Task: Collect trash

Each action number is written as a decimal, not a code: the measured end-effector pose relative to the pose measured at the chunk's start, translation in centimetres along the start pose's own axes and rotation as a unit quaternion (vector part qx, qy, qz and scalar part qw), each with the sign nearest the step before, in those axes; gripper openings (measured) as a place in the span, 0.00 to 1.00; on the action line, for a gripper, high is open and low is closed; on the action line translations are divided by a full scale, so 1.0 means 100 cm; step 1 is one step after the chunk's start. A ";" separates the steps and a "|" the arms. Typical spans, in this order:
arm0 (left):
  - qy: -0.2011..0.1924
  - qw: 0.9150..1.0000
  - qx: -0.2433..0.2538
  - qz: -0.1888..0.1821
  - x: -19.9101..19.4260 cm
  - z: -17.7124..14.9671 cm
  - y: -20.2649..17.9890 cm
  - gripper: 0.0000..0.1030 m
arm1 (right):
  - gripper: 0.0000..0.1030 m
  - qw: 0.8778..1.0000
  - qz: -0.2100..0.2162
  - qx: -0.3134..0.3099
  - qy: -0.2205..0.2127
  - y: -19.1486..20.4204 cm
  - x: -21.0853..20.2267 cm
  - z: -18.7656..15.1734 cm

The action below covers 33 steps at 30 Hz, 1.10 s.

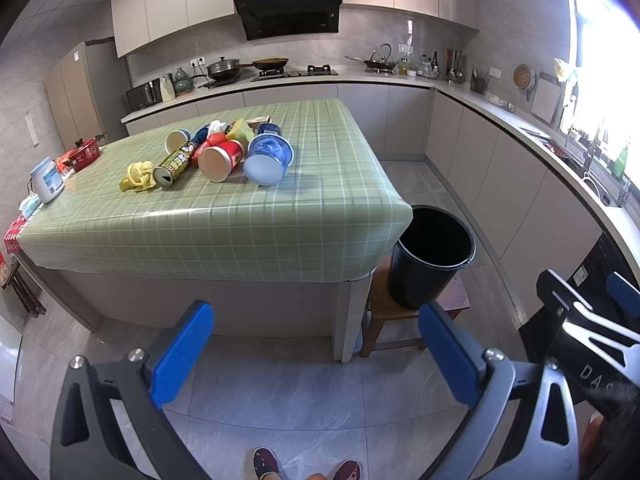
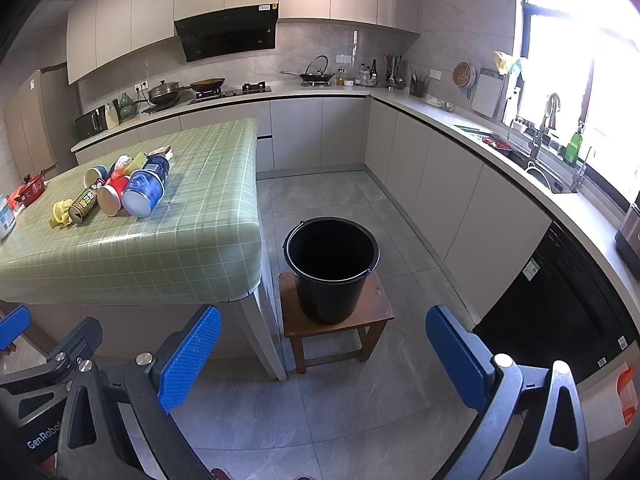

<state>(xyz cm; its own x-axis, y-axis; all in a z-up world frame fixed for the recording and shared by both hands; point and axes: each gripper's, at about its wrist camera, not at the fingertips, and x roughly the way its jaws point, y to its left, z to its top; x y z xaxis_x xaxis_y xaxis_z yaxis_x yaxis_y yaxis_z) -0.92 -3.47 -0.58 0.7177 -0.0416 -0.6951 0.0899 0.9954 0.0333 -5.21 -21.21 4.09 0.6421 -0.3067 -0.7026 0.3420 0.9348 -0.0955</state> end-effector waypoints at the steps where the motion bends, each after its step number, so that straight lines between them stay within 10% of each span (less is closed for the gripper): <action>1: 0.000 1.000 0.000 -0.001 0.000 0.000 0.000 1.00 | 1.00 1.000 0.000 0.000 0.000 0.000 0.000 0.000; 33: 0.001 0.999 -0.022 0.027 0.014 0.014 0.040 1.00 | 1.00 1.000 0.022 -0.012 -0.001 0.031 0.015 0.015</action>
<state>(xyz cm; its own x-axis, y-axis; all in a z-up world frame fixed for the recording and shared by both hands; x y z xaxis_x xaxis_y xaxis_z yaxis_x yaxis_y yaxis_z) 1.37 0.31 -0.43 0.7196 0.0116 -0.6943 0.0205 0.9991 0.0379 -2.15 -19.00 3.79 0.6581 -0.2649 -0.7048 0.2971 0.9515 -0.0803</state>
